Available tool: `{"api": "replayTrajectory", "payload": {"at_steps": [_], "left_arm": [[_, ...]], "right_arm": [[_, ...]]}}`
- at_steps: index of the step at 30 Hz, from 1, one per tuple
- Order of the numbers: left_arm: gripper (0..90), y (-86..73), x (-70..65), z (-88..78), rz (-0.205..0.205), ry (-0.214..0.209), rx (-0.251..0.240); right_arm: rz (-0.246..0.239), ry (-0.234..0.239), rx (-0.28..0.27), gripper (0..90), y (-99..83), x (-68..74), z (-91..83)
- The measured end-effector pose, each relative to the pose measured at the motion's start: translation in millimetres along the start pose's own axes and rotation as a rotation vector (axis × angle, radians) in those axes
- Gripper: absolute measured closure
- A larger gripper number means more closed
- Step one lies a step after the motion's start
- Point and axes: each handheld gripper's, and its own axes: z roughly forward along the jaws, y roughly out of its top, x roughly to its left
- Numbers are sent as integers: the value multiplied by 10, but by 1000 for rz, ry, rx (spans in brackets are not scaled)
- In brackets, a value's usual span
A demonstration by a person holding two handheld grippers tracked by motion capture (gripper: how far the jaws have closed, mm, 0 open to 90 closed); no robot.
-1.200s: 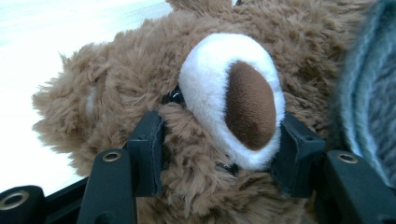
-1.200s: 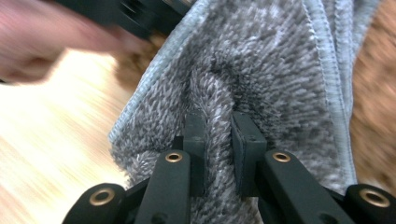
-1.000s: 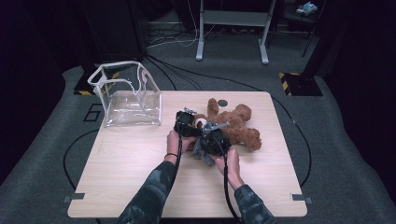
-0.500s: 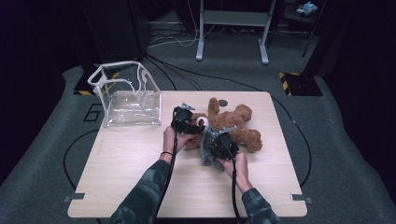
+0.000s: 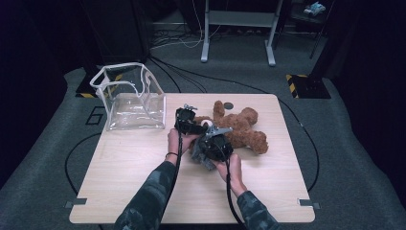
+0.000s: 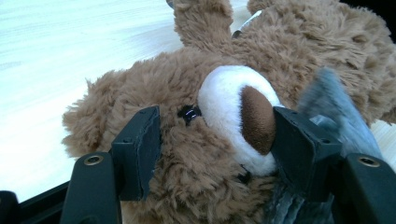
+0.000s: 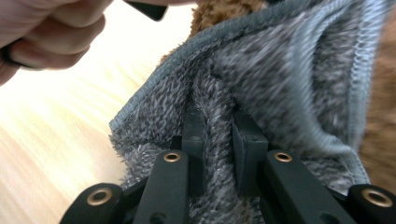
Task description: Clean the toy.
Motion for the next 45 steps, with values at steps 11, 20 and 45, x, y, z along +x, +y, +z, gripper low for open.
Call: {"api": "replayTrajectory", "payload": {"at_steps": [11,20,45], "left_arm": [[344,-38,-16,1,-1,14,-27],[336,-23,-53,-2,3,35,-40],[178,-246,-407,-323,46,110,-154]], "right_arm": [[-60,112,84,777,-264,23,-230],[42,-102,43,772,-646,-599,-762],[206,-272,32,764,-1275,-1014,-1225]]}}
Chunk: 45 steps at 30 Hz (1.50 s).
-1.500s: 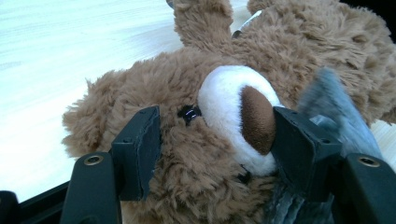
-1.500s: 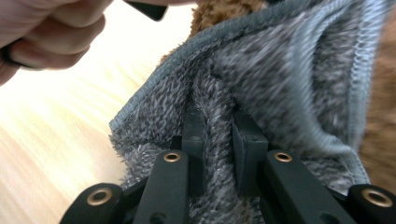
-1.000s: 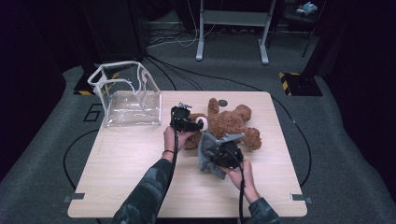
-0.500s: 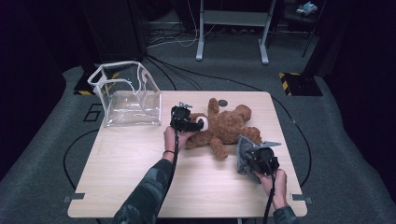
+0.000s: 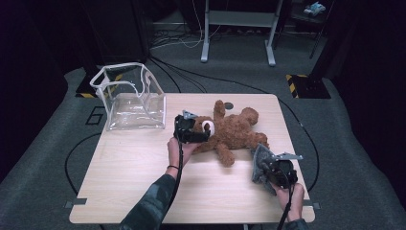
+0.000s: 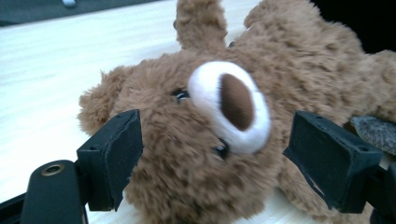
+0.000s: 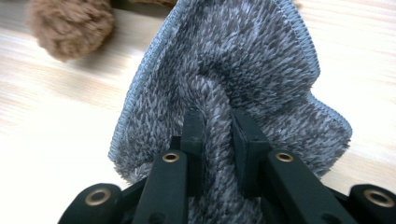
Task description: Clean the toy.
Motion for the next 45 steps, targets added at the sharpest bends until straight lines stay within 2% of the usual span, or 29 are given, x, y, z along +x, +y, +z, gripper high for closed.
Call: {"api": "replayTrajectory", "payload": {"at_steps": [4,6,12,15,17,19,21,22,23,26,27,28,32,33,34,35,36,37,43,45], "left_arm": [[175,-88,-156,-100,17,-5,-41],[174,-147,-232,-119,34,-5,-42],[172,-354,-459,-78,44,-25,-42],[169,-459,-589,-24,55,-44,-23],[166,-528,-684,31,61,-47,-6],[165,-594,-777,88,49,-56,7],[166,-659,-887,157,50,-62,20],[166,-677,-924,182,57,-56,26],[166,-699,-963,220,58,-53,34],[168,-757,-1033,357,41,-38,60],[172,-776,-1059,413,46,-20,72],[184,-787,-1070,451,52,-16,94],[187,-833,-1112,564,49,27,105],[212,-835,-1101,574,50,39,105],[252,-838,-1094,581,40,49,98],[296,-837,-1082,589,21,59,89],[349,-832,-1057,586,17,64,86],[375,-826,-1038,582,14,64,83],[594,-741,-929,502,17,49,52],[648,-686,-871,466,26,41,43]], "right_arm": [[18,-20,-3,764,-12,-71,-27],[32,-36,-11,764,-17,-122,-34],[73,-82,4,764,-29,-310,68],[100,-90,12,762,-25,-379,125],[101,-89,17,761,-14,-390,158],[92,-87,16,759,-1,-392,190],[106,-85,22,759,8,-384,219],[119,-83,31,759,12,-374,233],[107,-81,27,758,12,-383,246],[113,-81,34,759,17,-373,265],[119,-81,36,758,20,-368,263],[112,-79,30,758,21,-375,263],[111,-77,32,758,8,-375,255],[115,-76,34,757,1,-371,251],[100,-75,27,757,-7,-380,253],[100,-75,26,757,-12,-378,249],[117,-72,34,757,-20,-362,239],[109,-72,28,756,-29,-359,241],[102,-64,26,756,-88,-273,242],[86,-55,16,758,-100,-242,233]]}}
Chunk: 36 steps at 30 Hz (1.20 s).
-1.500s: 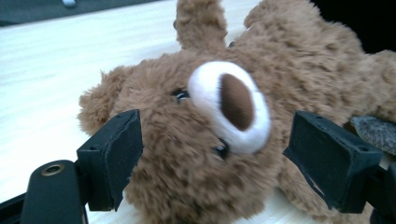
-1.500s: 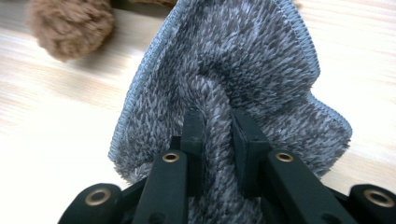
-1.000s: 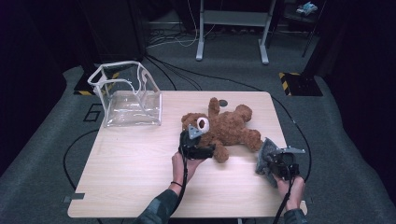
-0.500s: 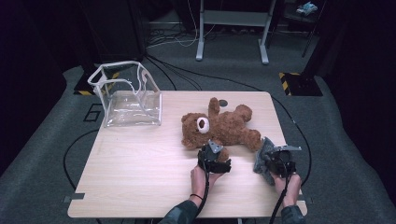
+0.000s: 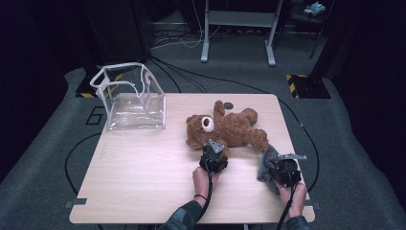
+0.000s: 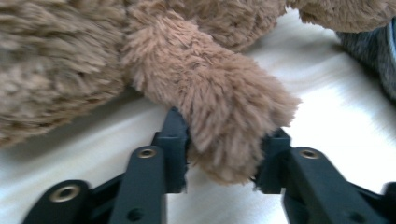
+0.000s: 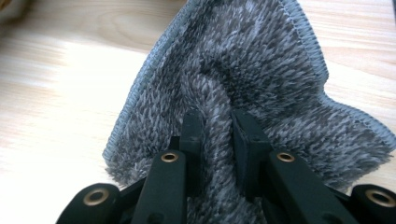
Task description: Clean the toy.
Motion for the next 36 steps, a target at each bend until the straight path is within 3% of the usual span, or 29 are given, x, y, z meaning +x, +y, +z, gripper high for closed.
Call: {"api": "replayTrajectory", "payload": {"at_steps": [7,10,20,25,29,31,36], "left_arm": [[735,191,194,-86,12,-25,-12],[748,277,247,-123,35,-33,-2],[767,488,391,-239,56,-65,21],[765,595,426,-286,57,-89,35],[765,662,439,-334,75,-114,60],[765,688,461,-358,75,-138,71],[762,726,450,-372,54,-170,76]], "right_arm": [[-48,42,-17,759,28,212,1],[-72,55,-30,759,80,293,8],[-165,104,-94,764,312,653,-43],[-210,137,-172,766,528,880,-158],[-262,113,-220,765,804,1064,-238],[-268,113,-247,765,945,1128,-236],[-314,109,-256,766,1136,1328,-112]]}}
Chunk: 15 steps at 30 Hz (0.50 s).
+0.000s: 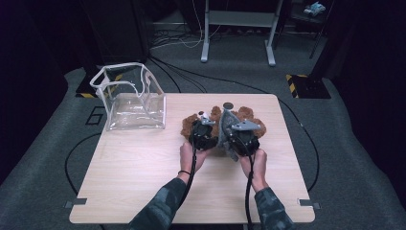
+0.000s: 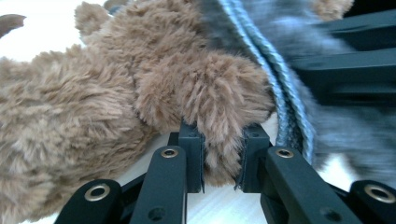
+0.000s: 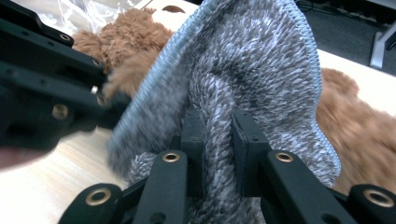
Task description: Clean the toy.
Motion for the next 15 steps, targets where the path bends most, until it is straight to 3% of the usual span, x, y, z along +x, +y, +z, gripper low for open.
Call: {"api": "replayTrajectory", "payload": {"at_steps": [2,8,11,15], "left_arm": [[761,11,8,-5,4,-1,8],[760,27,44,3,-25,-6,0],[760,32,67,-8,-31,-5,5],[759,22,122,-28,-44,-11,9]], "right_arm": [[-20,-5,13,767,21,17,96],[10,-20,69,769,28,-57,314],[26,-67,99,772,24,-88,345],[55,-116,92,774,7,-232,324]]}}
